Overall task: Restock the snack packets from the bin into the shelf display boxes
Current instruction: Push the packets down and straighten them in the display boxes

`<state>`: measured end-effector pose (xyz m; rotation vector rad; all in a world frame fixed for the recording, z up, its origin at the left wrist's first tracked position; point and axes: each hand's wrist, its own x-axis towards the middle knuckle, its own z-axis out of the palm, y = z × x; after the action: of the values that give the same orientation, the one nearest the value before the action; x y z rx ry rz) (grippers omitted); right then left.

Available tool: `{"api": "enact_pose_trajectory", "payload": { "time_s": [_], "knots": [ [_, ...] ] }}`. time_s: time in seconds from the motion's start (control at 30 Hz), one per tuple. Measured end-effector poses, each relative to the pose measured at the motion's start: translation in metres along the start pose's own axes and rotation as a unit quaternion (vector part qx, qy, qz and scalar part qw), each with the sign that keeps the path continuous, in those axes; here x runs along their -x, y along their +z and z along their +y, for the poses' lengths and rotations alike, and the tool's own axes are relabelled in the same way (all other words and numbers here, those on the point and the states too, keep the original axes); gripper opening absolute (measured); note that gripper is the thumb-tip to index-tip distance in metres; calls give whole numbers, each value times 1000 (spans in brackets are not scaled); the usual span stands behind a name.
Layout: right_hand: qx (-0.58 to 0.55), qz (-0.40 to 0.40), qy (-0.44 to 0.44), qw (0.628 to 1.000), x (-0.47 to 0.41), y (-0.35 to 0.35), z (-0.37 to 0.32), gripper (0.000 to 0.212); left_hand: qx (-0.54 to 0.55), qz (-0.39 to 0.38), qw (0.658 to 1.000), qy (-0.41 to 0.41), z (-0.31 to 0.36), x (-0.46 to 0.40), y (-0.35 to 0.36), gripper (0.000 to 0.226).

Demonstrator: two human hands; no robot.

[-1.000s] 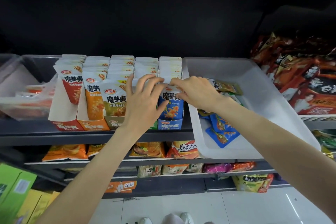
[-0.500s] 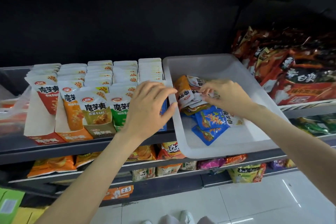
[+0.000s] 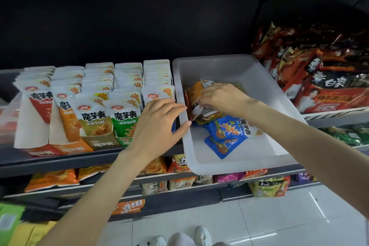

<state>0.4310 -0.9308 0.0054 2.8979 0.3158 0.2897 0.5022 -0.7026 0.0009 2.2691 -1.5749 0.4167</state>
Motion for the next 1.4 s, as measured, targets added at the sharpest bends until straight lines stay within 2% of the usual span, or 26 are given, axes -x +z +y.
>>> {"api": "enact_pose_trajectory", "payload": {
  "time_s": [0.1,0.2,0.27,0.37,0.4,0.47,0.5,0.57,0.63,0.7,0.73,0.83,0.9,1.03,1.1,1.23,1.3,1.4],
  "knots": [
    [-87,149,117,978,20,-29,2,13,113,36,992,-40,2,-5,-13,51],
    [-205,256,228,917,34,-62,-1,15,273,58,955,-103,9,-17,-28,54],
    [-307,260,277,873,36,-75,-7,4,384,31,913,-134,17,-25,-36,58],
    [-421,242,309,818,32,-87,-19,11,511,-15,847,-145,27,-34,-41,52],
    [-443,239,312,806,30,-90,-22,12,526,-22,838,-145,28,-35,-40,46],
    [-486,243,314,779,25,-95,-27,12,513,-9,847,-142,29,-35,-37,35],
    [-505,262,316,759,23,-96,-30,11,492,25,859,-138,30,-35,-35,32],
    [-515,305,357,717,20,-103,-33,8,395,146,901,-102,26,-35,-34,30],
    [-547,296,416,664,21,-115,-35,34,198,282,939,0,16,-36,-35,23],
    [-606,207,423,641,24,-124,-35,61,49,361,926,102,4,-36,-36,20],
    [-620,168,408,649,24,-127,-38,60,18,373,918,131,-1,-36,-38,21],
    [-603,148,337,708,17,-122,-44,20,-6,367,915,169,-9,-31,-41,22],
    [-601,155,313,719,10,-116,-48,16,-15,342,927,156,-16,-23,-40,23],
    [-562,161,261,769,-12,-113,-59,17,22,268,957,109,-34,5,-39,35],
    [-561,155,230,780,-26,-114,-66,15,86,264,959,62,-42,24,-47,39],
    [-547,164,151,807,-60,-119,-85,12,163,262,947,-86,-65,54,-75,42],
    [-527,177,116,823,-83,-120,-98,10,217,241,934,-148,-80,67,-87,40],
    [-478,202,75,851,-126,-118,-122,7,242,254,909,-224,-105,87,-98,31]
  ]
}}
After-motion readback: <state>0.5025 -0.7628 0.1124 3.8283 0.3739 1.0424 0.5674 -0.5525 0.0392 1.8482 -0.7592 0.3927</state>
